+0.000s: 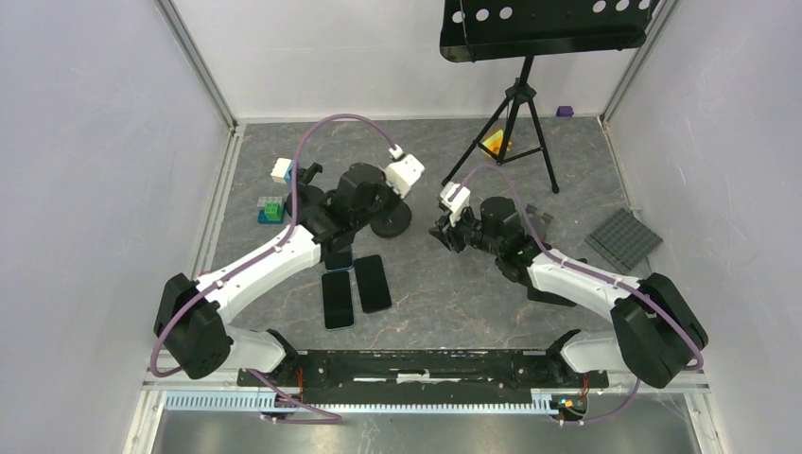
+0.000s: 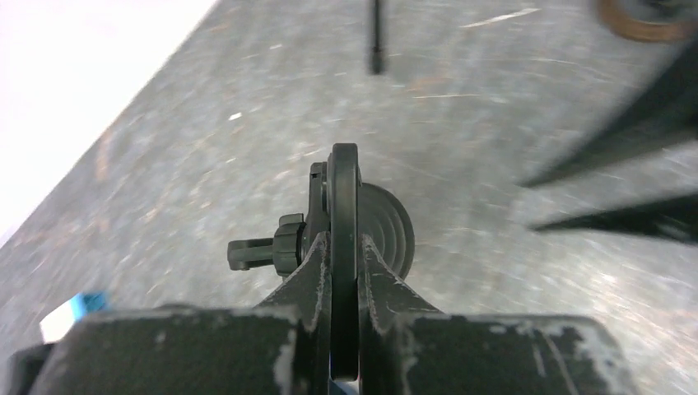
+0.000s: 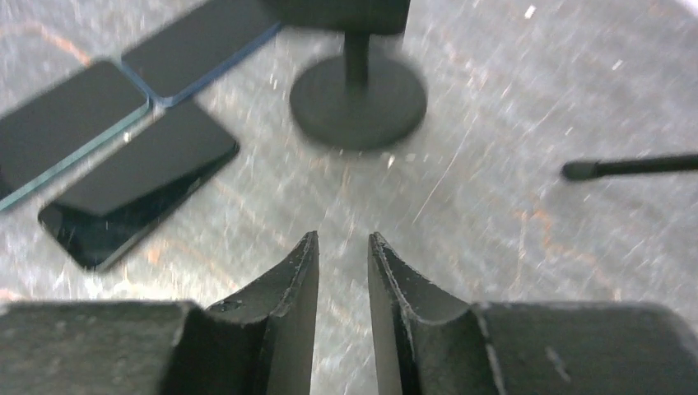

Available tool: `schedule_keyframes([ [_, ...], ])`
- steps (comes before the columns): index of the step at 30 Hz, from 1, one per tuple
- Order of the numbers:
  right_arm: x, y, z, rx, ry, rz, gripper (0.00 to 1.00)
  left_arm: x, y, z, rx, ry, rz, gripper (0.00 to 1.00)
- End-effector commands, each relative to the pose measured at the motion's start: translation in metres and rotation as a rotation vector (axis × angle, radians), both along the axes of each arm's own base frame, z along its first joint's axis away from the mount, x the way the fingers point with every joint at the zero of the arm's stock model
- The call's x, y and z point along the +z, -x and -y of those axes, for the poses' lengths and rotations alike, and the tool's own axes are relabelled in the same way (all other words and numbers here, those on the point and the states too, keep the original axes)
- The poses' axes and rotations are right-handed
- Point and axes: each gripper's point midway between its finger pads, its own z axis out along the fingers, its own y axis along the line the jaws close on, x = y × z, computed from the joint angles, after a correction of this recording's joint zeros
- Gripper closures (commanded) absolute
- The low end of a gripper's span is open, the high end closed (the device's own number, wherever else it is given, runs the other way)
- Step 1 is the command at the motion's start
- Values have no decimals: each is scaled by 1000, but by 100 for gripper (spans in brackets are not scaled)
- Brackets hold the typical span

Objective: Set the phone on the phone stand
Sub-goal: Install the phone on the phone stand.

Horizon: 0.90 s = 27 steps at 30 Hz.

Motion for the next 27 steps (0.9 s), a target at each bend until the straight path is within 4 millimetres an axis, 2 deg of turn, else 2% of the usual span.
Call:
schedule_keyframes([
  [1, -33, 23, 7, 77, 98, -90, 66, 61, -47, -37, 215, 16, 212, 98],
  [5, -35, 26, 5, 95, 101, -101, 64, 61, -44, -35, 198, 19, 203, 98],
  [9, -30, 23, 5, 88, 97, -85, 61, 60, -38, -26, 145, 38, 175, 98],
  [16, -27, 17, 9, 65, 93, -81, 56, 60, -19, 1, -46, 77, 145, 98],
  [22, -16, 0, 28, -4, 67, -71, 52, 63, -7, 27, -217, 99, 153, 98],
  [27, -16, -9, 45, -48, 70, -66, 50, 62, -18, 36, -298, 107, 161, 98],
])
